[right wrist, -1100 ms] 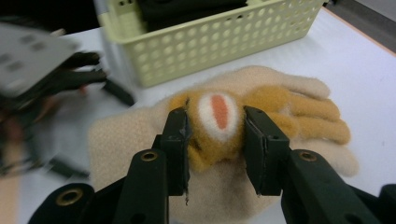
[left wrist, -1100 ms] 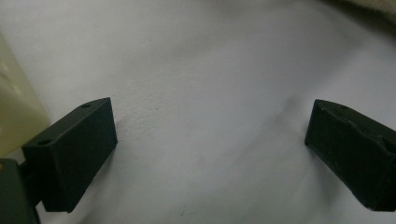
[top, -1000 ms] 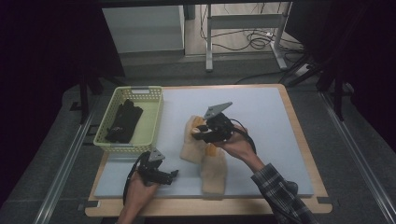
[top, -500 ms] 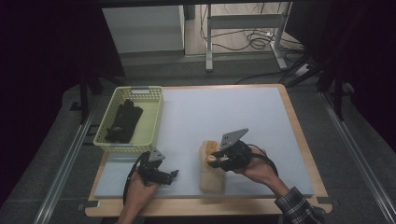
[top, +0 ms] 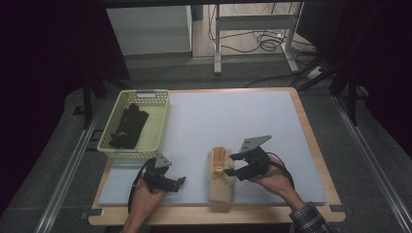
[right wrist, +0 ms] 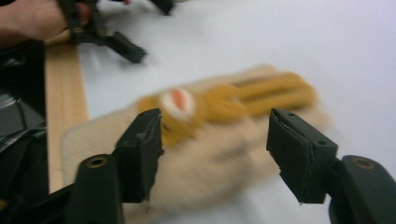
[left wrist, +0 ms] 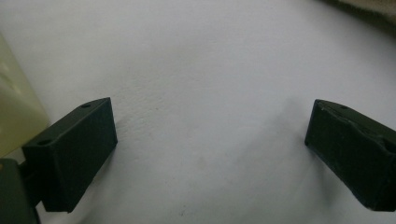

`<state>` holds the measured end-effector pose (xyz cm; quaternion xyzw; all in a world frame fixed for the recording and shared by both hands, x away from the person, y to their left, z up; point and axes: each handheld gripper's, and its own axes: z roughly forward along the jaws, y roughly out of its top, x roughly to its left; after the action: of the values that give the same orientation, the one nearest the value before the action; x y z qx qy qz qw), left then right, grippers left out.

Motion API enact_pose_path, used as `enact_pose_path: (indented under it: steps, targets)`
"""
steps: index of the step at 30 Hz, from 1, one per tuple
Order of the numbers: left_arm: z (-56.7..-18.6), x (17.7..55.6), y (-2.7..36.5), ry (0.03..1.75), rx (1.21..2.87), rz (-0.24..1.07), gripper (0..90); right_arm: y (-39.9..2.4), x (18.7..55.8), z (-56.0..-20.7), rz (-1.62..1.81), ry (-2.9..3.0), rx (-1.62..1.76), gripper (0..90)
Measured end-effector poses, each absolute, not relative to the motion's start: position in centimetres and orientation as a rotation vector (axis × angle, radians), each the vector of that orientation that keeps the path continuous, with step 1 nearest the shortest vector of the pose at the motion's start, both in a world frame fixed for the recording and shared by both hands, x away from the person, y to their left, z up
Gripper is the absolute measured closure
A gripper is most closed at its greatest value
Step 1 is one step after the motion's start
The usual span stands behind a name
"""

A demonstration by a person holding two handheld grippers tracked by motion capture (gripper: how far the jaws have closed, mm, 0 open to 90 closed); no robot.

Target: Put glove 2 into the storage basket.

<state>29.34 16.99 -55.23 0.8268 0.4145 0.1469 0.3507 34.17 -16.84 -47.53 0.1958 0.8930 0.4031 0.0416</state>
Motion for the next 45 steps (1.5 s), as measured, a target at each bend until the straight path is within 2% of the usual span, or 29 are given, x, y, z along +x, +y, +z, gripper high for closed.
enact_pose_path:
  steps: [4, 9, 17, 32, 42, 45]
  targets:
    - [-55.2, 29.4, 17.0, 1.069, 2.148, 0.38, 2.3, -19.0, 34.3, -48.7, 1.239, 2.709, 0.716, 47.9]
    - [-55.2, 29.4, 17.0, 1.069, 2.149, 0.38, 2.4, -20.0, 32.9, -50.9, 1.207, 2.704, 0.751, 72.1]
    - [-55.1, 29.3, 17.3, 1.081, 2.13, 0.374, 4.6, -18.9, 30.4, -53.0, 1.209, 2.753, 0.679, 81.7]
    - [-55.2, 28.8, 20.5, 1.168, 2.131, 0.426, 0.9, -13.5, 29.9, -53.5, 1.227, 2.743, 0.65, 79.8]
    - [-55.4, 28.9, 20.9, 1.164, 2.123, 0.411, 0.0, -9.6, 30.9, -53.7, 1.207, 2.704, 0.633, 79.0]
    - [-55.4, 28.9, 21.0, 1.166, 2.121, 0.409, 0.0, -9.4, 30.9, -53.7, 1.211, 2.703, 0.625, 75.8]
